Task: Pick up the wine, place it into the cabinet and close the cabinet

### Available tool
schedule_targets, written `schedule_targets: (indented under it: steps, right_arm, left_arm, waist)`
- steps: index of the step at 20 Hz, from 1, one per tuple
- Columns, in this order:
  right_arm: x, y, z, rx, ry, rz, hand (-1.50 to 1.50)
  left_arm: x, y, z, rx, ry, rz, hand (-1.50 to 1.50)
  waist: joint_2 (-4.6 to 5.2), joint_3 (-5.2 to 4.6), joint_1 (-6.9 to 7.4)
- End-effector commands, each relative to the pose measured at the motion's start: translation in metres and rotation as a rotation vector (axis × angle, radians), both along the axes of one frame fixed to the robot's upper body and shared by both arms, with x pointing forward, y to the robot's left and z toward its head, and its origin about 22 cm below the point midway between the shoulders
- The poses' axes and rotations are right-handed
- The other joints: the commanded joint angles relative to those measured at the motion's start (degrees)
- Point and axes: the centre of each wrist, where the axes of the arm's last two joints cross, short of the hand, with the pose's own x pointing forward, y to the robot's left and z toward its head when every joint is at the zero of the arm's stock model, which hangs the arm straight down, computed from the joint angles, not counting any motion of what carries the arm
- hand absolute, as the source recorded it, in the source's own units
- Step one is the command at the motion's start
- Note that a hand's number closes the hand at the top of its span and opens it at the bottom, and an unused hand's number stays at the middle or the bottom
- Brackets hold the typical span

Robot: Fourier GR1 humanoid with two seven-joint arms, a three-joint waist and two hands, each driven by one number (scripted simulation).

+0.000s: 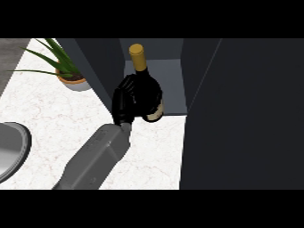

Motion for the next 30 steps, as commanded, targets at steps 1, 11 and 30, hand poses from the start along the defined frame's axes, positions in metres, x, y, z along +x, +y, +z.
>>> schedule_targets:
  steps: [1,11,30]
  right_arm:
    - [-0.034,-0.008,0.027,0.081,-0.025,0.044,-1.50]
    - [-0.027,-0.018,0.028,0.040,-0.053,0.052,-1.50]
    - [-0.024,-0.005,0.018,0.087,-0.053,0.067,-1.50]
  left_arm:
    - [0.009,-0.010,0.013,-0.015,0.007,0.018,1.50]
    - [0.050,-0.013,0.044,0.004,0.014,0.054,1.50]
    - [0.088,0.017,0.061,0.446,0.021,0.276,-1.50]
  waist:
    - [-0.06,0.00,-0.07]
    - [0.18,0.03,-0.38]
    - [0.54,0.04,-1.32]
